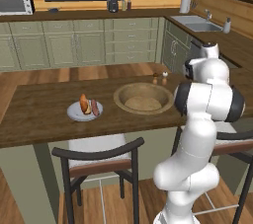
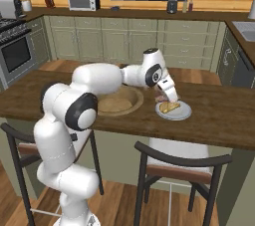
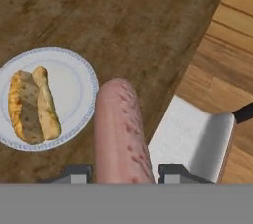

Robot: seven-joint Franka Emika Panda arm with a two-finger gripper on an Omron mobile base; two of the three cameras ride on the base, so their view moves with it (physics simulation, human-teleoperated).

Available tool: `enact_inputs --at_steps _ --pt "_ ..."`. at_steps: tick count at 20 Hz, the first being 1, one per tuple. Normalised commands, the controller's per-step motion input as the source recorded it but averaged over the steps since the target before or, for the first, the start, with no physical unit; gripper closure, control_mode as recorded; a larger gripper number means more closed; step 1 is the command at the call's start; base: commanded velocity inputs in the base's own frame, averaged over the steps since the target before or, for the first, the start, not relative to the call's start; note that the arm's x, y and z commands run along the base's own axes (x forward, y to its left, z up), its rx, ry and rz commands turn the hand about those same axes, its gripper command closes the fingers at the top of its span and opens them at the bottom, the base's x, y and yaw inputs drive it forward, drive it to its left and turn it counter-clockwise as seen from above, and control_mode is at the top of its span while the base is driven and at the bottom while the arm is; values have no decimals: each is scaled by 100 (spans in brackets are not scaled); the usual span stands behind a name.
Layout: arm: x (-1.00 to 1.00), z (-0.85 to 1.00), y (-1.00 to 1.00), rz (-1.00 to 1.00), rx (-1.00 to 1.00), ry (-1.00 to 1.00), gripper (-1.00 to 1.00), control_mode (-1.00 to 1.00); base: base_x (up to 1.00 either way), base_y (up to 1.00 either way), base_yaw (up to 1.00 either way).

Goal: Place one bun and one sausage from the bowl on each plate.

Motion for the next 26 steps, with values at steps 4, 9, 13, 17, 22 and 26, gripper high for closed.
enact_inputs --at_steps 4,9,13,17,22,26 --pt "8 -56 -58 29 0 -26 100 -100 0 0 0" --pt "38 -15 -1 14 0 -2 100 -100 0 0 0" --pt "50 -9 -1 14 5 0 100 -100 0 0 0" --pt "32 -34 -42 6 0 0 100 -100 0 0 0" --pt "45 -18 -19 0 6 0 100 -100 0 0 0" --pt "69 -14 1 0 9 0 100 -100 0 0 0"
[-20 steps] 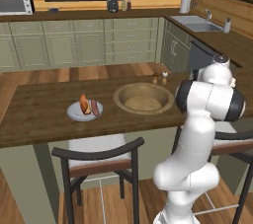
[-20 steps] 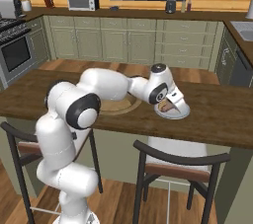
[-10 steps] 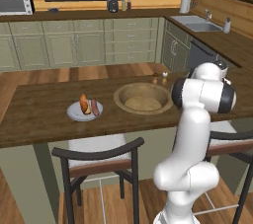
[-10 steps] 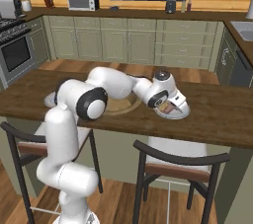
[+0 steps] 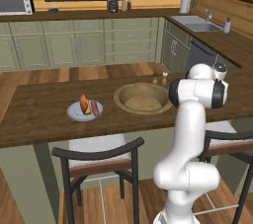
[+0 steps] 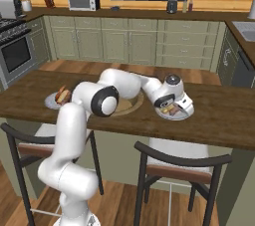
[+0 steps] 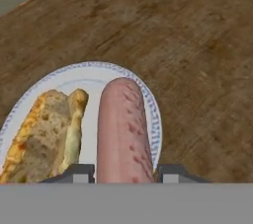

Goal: Place one bun and one sausage from the bowl on each plate.

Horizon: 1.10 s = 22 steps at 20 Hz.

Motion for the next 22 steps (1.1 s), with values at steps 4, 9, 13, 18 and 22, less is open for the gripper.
enact_inputs --at_steps 4,9,13,18,22 --pt "53 -11 2 0 3 0 -100 -100 0 0 0" --pt "15 7 5 -6 0 0 -100 -100 0 0 0" --pt "-6 48 0 -1 0 -3 -100 -100 0 0 0" --pt "-56 100 6 0 0 -34 -100 -100 0 0 0" --pt "-77 100 27 0 -2 -49 -100 -100 0 0 0"
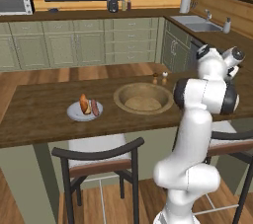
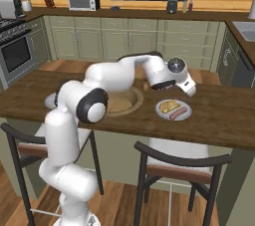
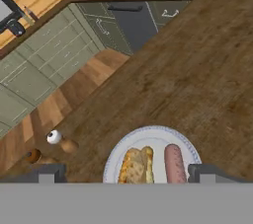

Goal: Place one bun and one sausage from the bowl on each plate.

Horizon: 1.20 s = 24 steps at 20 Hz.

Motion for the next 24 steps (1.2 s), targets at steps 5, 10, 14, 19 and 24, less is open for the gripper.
enact_inputs --at_steps 5,10,14,19,24 --pt "-97 100 81 0 -12 -43 -100 -100 0 0 0" --pt "-100 100 97 3 -20 -30 -100 -100 0 0 0" --pt "-100 100 64 20 -45 1 -100 -100 0 0 0" --pt "-100 95 56 19 -66 3 -100 -100 0 0 0" --pt "-60 38 0 11 -4 -31 -100 -100 0 0 0"
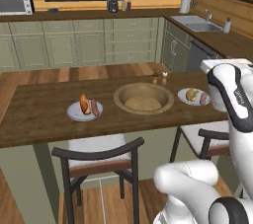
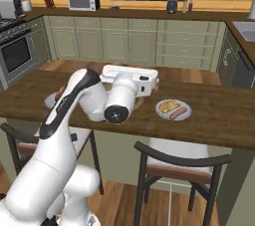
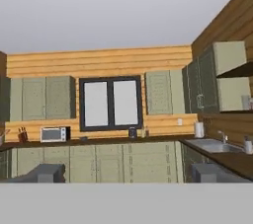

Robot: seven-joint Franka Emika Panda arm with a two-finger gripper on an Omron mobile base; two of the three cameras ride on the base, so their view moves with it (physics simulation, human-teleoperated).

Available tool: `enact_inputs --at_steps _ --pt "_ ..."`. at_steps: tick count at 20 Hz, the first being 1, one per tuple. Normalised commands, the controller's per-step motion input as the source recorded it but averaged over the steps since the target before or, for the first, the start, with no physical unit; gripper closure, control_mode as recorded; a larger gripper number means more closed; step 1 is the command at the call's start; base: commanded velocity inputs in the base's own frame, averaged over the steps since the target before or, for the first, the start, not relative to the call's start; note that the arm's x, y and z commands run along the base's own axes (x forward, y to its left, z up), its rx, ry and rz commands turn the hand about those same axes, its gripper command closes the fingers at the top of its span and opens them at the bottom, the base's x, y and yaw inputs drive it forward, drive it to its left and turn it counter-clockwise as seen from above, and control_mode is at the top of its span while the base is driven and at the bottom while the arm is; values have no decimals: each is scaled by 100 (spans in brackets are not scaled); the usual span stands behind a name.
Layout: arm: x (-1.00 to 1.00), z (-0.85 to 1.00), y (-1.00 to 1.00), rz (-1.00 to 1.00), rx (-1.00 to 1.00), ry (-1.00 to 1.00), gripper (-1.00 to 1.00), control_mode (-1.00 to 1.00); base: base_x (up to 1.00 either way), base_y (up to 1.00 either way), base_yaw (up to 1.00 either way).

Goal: Place one bun and one sausage from the bowl on each plate.

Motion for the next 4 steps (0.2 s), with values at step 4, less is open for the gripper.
enact_inputs --at_steps 4 --pt "-56 0 28 2 -14 -33 -100 -100 0 0 0"
